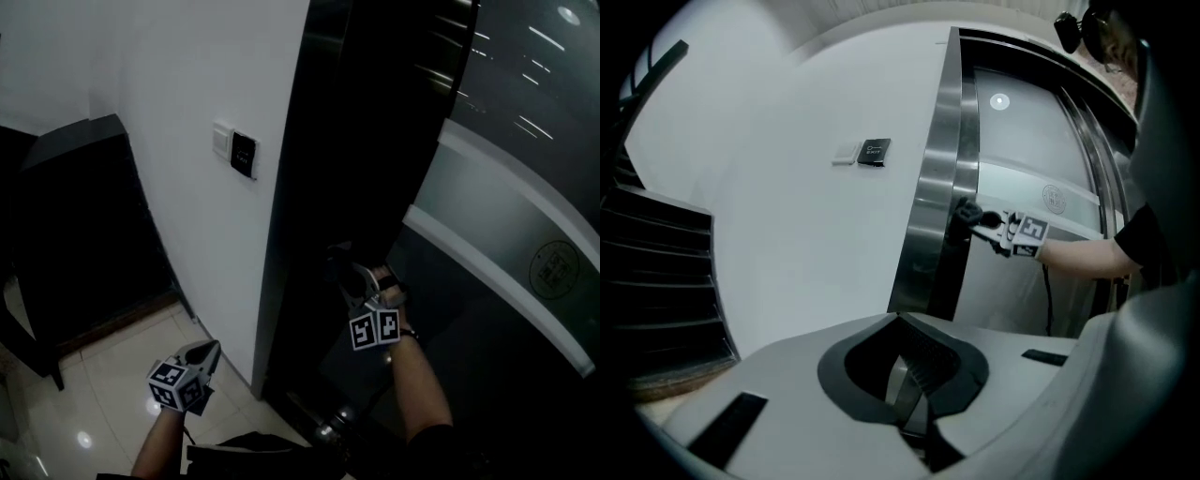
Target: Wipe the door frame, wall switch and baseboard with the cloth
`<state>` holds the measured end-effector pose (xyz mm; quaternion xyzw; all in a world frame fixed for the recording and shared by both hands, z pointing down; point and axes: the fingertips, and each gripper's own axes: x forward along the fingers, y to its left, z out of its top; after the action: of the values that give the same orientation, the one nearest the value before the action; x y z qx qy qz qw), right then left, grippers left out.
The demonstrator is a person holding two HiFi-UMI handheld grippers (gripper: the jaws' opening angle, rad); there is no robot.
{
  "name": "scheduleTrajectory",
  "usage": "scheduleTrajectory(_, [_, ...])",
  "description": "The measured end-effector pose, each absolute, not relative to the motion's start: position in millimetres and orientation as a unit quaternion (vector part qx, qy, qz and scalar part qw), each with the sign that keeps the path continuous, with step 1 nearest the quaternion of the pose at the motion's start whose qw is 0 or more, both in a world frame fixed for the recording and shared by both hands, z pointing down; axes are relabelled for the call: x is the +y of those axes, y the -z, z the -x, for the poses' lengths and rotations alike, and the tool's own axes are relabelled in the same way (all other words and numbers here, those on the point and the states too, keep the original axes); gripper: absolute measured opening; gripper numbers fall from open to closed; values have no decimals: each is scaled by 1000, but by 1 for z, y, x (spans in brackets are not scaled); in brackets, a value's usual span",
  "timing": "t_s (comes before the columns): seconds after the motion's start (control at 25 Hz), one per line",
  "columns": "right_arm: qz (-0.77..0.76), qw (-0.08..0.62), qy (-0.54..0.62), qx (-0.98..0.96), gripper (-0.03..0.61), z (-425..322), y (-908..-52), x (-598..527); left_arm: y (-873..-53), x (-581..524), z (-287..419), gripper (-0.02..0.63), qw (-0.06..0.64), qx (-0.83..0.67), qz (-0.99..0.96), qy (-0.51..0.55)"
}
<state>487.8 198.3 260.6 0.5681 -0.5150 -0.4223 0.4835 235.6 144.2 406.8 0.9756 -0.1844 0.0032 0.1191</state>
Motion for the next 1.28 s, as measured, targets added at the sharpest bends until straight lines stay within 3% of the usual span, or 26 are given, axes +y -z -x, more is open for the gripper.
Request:
scheduleTrajectory(0.24, [-624,453,482,-415,94,-522,-93,186,-396,138,-234,2,119,-188,-975,15])
scheduleTrajectory(0.4, [-640,439,478,-412,94,-528,-56,172,-394,133,-224,2,122,-198,-972,25])
scheduleTrajectory(1.28, [-620,469,416,-473,94,-533,-197,165,-408,147,-223,2,117,-188,-975,-10])
